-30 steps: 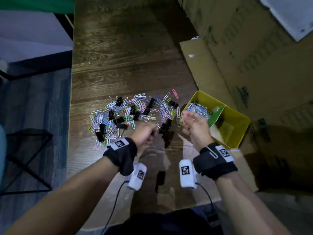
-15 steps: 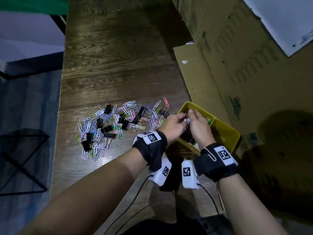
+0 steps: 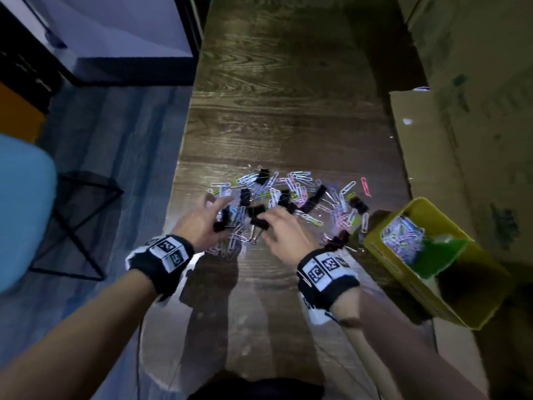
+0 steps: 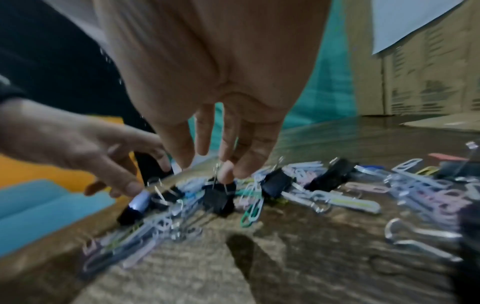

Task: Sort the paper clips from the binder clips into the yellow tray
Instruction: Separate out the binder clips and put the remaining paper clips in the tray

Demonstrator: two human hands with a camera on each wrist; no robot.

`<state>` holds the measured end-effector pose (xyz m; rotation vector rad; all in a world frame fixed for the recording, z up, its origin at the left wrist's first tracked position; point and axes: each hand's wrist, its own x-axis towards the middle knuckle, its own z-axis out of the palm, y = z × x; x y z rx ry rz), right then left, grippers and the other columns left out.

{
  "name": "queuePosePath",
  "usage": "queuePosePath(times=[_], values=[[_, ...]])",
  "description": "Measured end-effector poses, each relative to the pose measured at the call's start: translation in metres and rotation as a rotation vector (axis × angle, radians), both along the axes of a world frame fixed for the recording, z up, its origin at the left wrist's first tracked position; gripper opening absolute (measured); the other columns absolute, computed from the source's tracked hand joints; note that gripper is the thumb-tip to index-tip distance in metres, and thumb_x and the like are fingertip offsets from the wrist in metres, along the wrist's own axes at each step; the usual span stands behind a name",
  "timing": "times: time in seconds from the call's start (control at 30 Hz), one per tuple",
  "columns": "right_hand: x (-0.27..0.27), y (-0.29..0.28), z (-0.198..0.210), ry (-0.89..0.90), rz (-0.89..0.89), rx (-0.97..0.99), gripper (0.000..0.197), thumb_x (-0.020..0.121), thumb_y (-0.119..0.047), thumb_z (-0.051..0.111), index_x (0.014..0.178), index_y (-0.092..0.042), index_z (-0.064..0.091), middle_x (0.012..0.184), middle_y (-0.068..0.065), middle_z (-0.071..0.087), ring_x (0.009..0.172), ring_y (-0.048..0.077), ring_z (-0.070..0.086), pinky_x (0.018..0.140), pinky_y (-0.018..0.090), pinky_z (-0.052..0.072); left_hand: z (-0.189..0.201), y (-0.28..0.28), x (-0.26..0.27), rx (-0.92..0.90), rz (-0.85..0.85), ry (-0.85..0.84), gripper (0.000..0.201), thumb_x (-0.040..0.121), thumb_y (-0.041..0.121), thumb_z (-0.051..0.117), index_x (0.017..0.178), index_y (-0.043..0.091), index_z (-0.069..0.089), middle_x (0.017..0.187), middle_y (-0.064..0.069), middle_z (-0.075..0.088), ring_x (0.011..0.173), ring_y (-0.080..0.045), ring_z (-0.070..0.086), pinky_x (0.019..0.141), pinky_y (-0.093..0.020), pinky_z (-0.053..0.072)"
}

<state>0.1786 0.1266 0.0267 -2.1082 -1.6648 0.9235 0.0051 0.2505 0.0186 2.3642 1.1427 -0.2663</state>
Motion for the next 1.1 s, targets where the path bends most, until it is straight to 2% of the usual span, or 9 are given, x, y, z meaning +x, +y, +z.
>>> queuePosePath(times=[0.07,0.13,0.33,0.47,0.6,0.7,0.83,1.0,1.1], values=[[-0.011,0.016,-0.010,-0.131,0.002,-0.097,0.038,0.091,-0.020,0.053,0.129,-0.022,0.051,0.130,0.004,0.047,0.108,0.030,0.057,0.089,0.043,0.049,-0.009,0.006,-0.006,-0.028,-0.091,0.105,0.078,0.069,0.036,0.077,0.135,0.036,0.035,0.138,-0.011,0.030,0.108,-0.034,0.054,0.089,-0.045,0.049],[-0.017,0.025,-0.015,-0.227,0.010,-0.151,0.039,0.093,-0.025,0.052,0.131,-0.023,0.047,0.131,0.004,0.047,0.110,0.029,0.057,0.083,0.039,0.048,-0.012,0.008,-0.003,-0.051,-0.164,0.157,0.075,0.071,0.037,0.075,0.135,0.035,0.036,0.142,-0.007,0.026,0.106,-0.033,0.056,0.088,-0.045,0.050],[-0.028,0.034,-0.025,-0.326,-0.023,-0.137,0.028,0.093,-0.035,0.053,0.117,-0.020,0.052,0.122,0.003,0.052,0.098,0.024,0.061,0.069,0.030,0.043,-0.020,0.014,-0.002,-0.131,-0.222,0.060,0.062,0.075,0.023,0.074,0.131,0.022,0.048,0.136,-0.005,0.037,0.111,-0.028,0.054,0.097,-0.035,0.044],[-0.027,0.032,-0.027,-0.321,-0.095,-0.132,0.025,0.089,-0.029,0.056,0.112,-0.020,0.051,0.119,0.002,0.053,0.108,0.023,0.053,0.078,0.036,0.047,-0.024,0.019,-0.008,-0.187,-0.208,-0.039,0.051,0.074,0.020,0.075,0.121,0.020,0.056,0.127,-0.004,0.039,0.104,-0.025,0.055,0.097,-0.031,0.044],[-0.025,0.029,-0.036,-0.376,-0.102,-0.066,0.043,0.081,-0.022,0.061,0.123,-0.022,0.048,0.119,0.006,0.052,0.112,0.026,0.043,0.089,0.040,0.044,-0.029,0.020,-0.013,-0.187,-0.269,-0.156,0.037,0.072,0.014,0.076,0.105,0.020,0.062,0.117,-0.003,0.041,0.093,-0.022,0.058,0.090,-0.036,0.050],[-0.023,0.029,-0.041,-0.388,-0.035,0.003,0.066,0.077,-0.016,0.064,0.137,-0.031,0.040,0.131,0.013,0.042,0.119,0.030,0.039,0.095,0.044,0.041,-0.029,0.023,-0.016,-0.258,-0.266,-0.248,0.034,0.068,0.015,0.079,0.098,0.021,0.065,0.108,0.001,0.041,0.088,-0.015,0.056,0.086,-0.028,0.049],[-0.017,0.032,-0.044,-0.457,0.027,-0.022,0.067,0.080,-0.020,0.061,0.141,-0.032,0.037,0.145,0.013,0.036,0.131,0.034,0.033,0.100,0.050,0.033,-0.014,0.045,-0.009,-0.317,-0.100,-0.358,0.034,0.065,0.018,0.082,0.095,0.023,0.067,0.105,0.000,0.046,0.091,-0.014,0.054,0.091,-0.027,0.044],[-0.008,0.031,-0.042,-0.476,-0.059,-0.052,0.070,0.077,-0.020,0.062,0.142,-0.021,0.035,0.147,0.013,0.033,0.135,0.032,0.028,0.105,0.051,0.027,-0.007,0.100,0.019,-0.151,0.121,-0.284,0.037,0.068,0.020,0.079,0.102,0.019,0.064,0.115,-0.004,0.045,0.102,-0.025,0.053,0.095,-0.037,0.047],[-0.008,0.033,-0.040,-0.480,-0.084,-0.025,0.085,0.075,-0.011,0.065,0.147,-0.024,0.021,0.153,0.019,0.016,0.142,0.035,0.015,0.111,0.053,0.018,-0.013,0.123,0.037,-0.053,0.133,-0.203,0.040,0.071,0.016,0.077,0.108,0.012,0.063,0.119,-0.012,0.046,0.105,-0.028,0.050,0.095,-0.033,0.042]])
